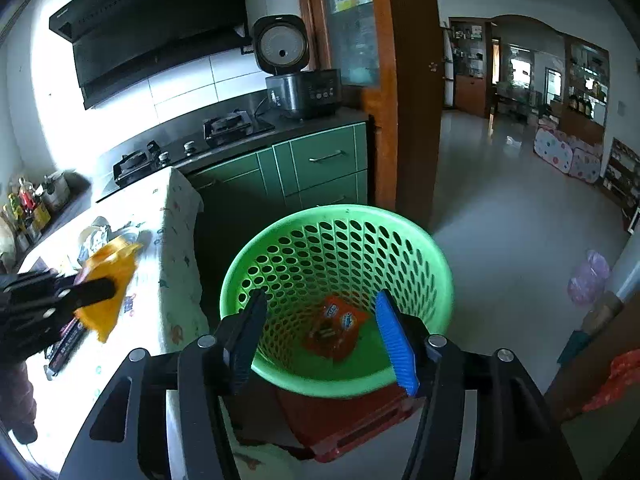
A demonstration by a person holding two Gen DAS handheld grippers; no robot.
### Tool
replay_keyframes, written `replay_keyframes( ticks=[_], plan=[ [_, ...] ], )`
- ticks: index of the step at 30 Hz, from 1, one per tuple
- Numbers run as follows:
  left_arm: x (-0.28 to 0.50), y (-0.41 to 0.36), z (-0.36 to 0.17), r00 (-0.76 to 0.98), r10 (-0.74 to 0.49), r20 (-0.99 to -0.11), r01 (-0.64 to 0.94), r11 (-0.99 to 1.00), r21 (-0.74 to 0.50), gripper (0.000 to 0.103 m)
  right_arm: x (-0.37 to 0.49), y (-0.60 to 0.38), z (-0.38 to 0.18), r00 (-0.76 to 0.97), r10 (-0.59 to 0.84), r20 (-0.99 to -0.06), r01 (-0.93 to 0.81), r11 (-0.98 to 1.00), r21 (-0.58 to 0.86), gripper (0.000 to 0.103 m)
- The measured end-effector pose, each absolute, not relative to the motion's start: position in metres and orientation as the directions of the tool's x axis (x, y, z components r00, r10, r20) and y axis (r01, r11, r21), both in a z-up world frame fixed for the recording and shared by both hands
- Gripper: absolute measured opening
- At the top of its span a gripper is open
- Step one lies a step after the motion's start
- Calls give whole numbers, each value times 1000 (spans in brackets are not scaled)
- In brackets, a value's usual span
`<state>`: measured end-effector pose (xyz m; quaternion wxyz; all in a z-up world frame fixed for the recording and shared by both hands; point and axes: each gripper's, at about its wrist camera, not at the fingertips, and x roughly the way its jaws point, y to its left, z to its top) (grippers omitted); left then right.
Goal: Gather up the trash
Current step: 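Open the right gripper over the basket while the left gripper carries the yellow wrapper there and releases it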
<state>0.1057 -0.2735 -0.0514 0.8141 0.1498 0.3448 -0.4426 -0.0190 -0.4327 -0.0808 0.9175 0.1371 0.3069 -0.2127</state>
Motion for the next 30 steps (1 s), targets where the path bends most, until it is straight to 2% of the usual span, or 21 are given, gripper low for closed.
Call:
replay_keyframes(
  ticks=[12,17,20,23,30],
  plan=[
    [111,-361,-65,279,-646,-711,866,489,-104,16,-67,-433,-81,699,-341,-629,517,848,115,66],
    [108,-383,-74,271,-637,-722,869,484,-102,22,-82,-433,-84,686,-345,-640,527,842,111,66],
    [104,-388,-75,275,-635,-722,865,492,-103,34,-87,-432,-85,683,-345,-644,529,842,109,67],
    [99,-383,-72,281,-647,-708,860,497,-112,56,-91,-430,-85,683,-344,-644,526,844,107,68],
    [92,-362,-60,331,-643,-691,841,534,-93,56,-91,-422,-82,703,-327,-632,502,857,115,68]
  ],
)
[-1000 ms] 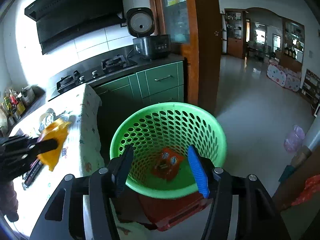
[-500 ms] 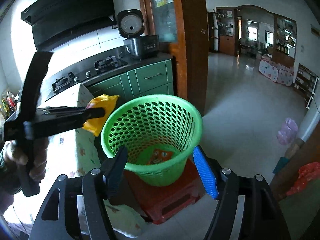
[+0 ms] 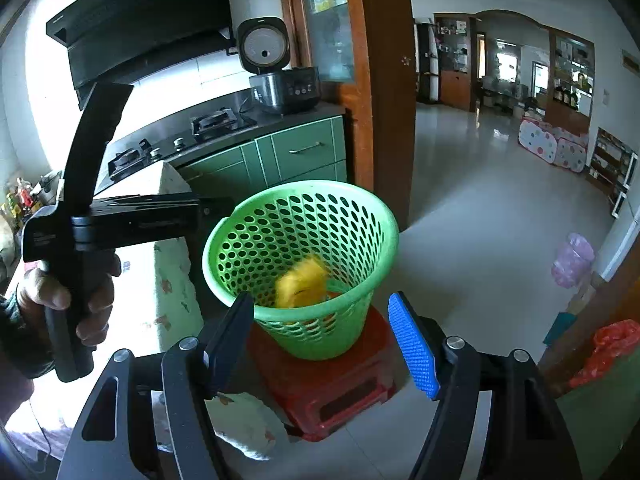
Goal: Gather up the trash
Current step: 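Open the right gripper over the basket while the left gripper carries the yellow wrapper there and releases it, then move the left gripper back to the table and grasp the white milk carton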
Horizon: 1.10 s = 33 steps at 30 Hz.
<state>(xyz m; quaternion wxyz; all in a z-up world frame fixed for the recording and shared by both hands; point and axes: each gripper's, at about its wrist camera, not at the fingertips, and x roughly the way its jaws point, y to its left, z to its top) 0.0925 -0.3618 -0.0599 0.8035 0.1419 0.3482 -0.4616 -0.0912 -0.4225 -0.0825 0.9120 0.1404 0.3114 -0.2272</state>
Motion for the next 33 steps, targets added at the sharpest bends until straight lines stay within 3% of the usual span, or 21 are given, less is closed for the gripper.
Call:
replay_keyframes(
  ticks=[9,22,33],
  plan=[
    [91,-282,-43,490,-551,-675,729,684,-28,56,-78,-405,-74,752,-261,-605,424,895,141,68],
    [116,-142,-35,650,-351,-674,498,867,28,56,-16,-340,-72,787,-19,-616,169,968,187,68],
    [172,-40,-59,615,-284,-736,351,934,-66,56,37,-281,-82,742,140,-655,23,972,234,68]
  ],
)
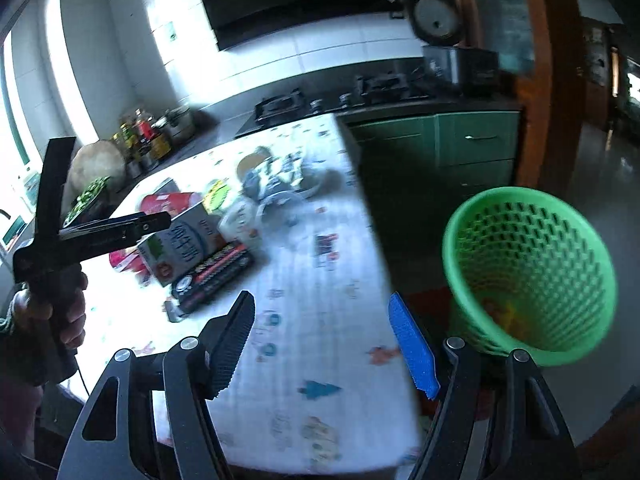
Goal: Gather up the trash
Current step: 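Move the left gripper back to the table and grasp the white milk carton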
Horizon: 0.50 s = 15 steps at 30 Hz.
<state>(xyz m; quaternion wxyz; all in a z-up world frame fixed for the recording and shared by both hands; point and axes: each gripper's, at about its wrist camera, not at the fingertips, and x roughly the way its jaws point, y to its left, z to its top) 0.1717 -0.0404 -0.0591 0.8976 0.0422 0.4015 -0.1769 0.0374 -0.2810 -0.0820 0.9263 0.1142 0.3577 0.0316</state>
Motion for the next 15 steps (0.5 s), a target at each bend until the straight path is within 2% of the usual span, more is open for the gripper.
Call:
replay_keyframes(
  ticks=[15],
  plan=[
    [204,-33,-82,494,-364,-790,433,890,-140,57,79,-241,-99,702,176,-690,-11,972,236,68]
  ],
)
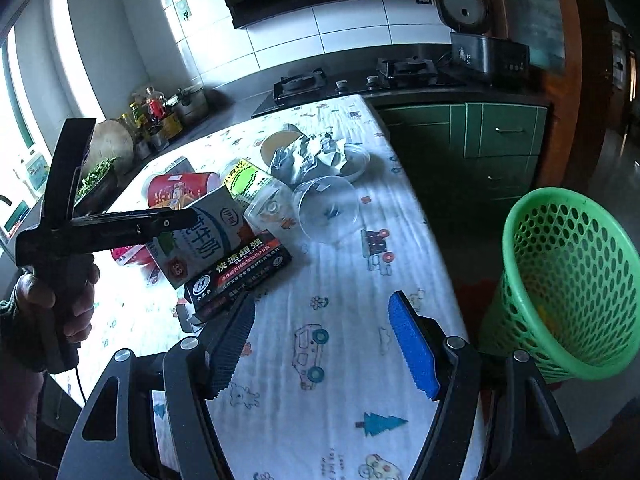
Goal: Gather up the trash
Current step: 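Move the left gripper back to the table and grasp the white milk carton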
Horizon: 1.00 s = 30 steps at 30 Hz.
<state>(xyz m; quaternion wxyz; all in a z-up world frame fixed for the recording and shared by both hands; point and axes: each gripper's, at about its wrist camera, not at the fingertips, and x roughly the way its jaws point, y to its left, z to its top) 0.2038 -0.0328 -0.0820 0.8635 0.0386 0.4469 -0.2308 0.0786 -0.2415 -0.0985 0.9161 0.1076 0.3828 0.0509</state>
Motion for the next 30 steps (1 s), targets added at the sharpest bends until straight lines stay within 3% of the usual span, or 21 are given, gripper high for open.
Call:
replay_keyframes(
  ticks=[7,20,26,30],
  plan=[
    [204,-32,-83,437,-436,-786,477,854,-209,56,90,-233,-104,691,185,-699,-11,969,246,68],
    [215,-57,-89,406,-368,-837,566,820,-86,56,97,-221,-112,671,203,-713,-24,967,253,68],
    [209,-64,-94,397,-370,-840,590,804,-75,42,98,-222,-118,663,213,-718,-18,963,269,67],
    [203,-65,-90,437,-357,-826,591,806,-36,38,103,-220,-122,649,233,-724,-19,957,291,63]
  ],
)
